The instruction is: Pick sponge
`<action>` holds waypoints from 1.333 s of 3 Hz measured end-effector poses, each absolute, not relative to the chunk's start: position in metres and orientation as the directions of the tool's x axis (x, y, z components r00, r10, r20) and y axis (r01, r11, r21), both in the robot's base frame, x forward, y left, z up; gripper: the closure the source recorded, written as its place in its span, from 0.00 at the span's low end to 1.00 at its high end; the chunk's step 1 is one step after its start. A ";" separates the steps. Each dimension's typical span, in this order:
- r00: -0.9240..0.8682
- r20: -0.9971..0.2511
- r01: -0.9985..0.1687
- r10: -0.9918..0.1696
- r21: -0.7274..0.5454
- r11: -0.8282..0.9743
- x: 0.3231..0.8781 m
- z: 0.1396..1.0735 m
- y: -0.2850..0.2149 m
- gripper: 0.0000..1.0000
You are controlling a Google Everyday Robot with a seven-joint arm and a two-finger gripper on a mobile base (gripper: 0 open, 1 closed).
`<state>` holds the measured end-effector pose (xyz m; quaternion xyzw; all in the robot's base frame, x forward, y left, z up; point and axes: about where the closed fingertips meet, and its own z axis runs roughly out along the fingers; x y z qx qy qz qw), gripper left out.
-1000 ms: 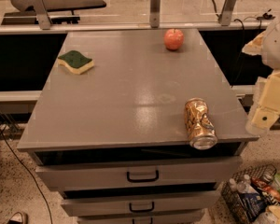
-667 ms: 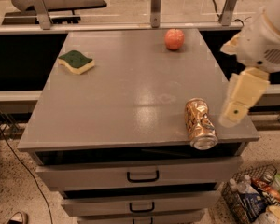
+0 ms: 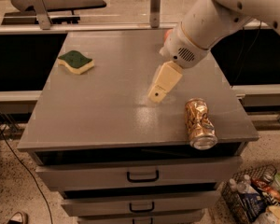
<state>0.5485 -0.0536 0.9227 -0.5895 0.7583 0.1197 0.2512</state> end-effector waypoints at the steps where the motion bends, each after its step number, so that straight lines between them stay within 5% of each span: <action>1: -0.179 -0.522 -0.954 -0.834 -0.115 0.276 0.548 0.923 -0.054 0.00; 4: -0.153 -0.755 -0.928 -0.638 -0.113 0.356 0.664 0.895 0.072 0.00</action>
Offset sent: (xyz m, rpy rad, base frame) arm 0.0643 0.0784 -0.0206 0.2395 -0.0609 -0.0261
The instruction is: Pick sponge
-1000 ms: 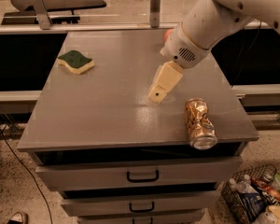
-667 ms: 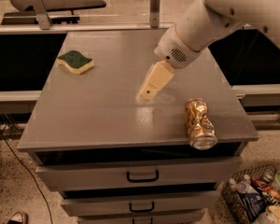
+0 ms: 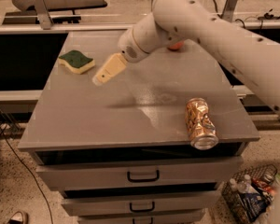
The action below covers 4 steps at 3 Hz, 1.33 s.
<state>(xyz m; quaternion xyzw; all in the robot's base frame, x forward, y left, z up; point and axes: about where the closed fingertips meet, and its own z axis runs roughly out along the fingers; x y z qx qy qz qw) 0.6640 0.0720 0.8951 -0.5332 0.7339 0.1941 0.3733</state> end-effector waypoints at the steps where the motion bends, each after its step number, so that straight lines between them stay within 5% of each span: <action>1: -0.136 -0.804 -0.912 -0.579 -0.126 0.389 0.708 0.891 0.113 0.00; 3: -0.138 -0.839 -0.892 -0.527 -0.126 0.434 0.755 0.869 0.168 0.00; 4: -0.154 -0.849 -0.894 -0.506 -0.098 0.437 0.764 0.857 0.185 0.16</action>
Offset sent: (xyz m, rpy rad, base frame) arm 0.1103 0.1093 -0.0251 0.1275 -0.1130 -0.0990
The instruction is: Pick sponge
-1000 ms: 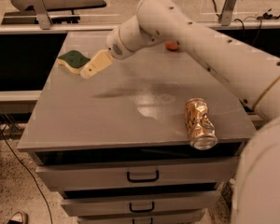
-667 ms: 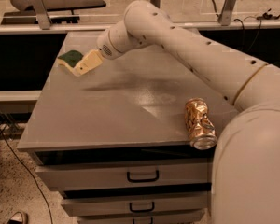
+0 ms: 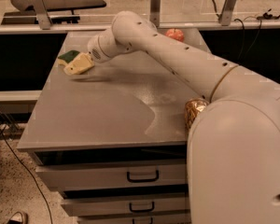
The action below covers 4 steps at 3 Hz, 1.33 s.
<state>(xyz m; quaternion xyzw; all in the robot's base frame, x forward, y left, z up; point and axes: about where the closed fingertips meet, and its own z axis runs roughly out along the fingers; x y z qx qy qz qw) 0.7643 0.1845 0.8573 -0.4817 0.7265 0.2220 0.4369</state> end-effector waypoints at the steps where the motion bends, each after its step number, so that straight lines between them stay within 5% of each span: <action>1: -0.169 -0.853 -0.896 -0.494 -0.075 0.437 0.766 0.849 0.192 0.39; 3: -0.146 -0.873 -0.898 -0.466 -0.080 0.432 0.760 0.863 0.186 0.87; 4: -0.074 -0.894 -0.907 -0.441 -0.124 0.403 0.752 0.898 0.173 1.00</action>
Offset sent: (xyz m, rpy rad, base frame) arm 0.0005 0.0024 -0.0099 0.0429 0.0256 -0.0093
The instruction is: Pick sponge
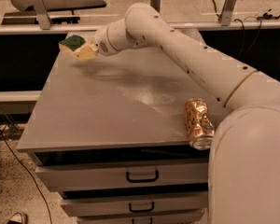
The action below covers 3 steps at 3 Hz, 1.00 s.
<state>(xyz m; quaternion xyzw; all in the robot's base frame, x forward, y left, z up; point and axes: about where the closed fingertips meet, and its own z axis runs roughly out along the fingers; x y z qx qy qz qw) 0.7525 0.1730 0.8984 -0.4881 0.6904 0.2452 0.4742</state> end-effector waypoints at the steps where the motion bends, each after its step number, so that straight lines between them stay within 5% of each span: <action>1: 0.013 -0.903 -0.916 -0.429 -0.182 0.357 0.733 0.932 0.151 1.00; 3: 0.092 -0.911 -0.916 -0.401 -0.235 0.325 0.709 0.965 0.131 1.00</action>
Offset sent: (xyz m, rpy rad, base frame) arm -0.0703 -0.0657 0.1071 0.0774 -0.2094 0.1280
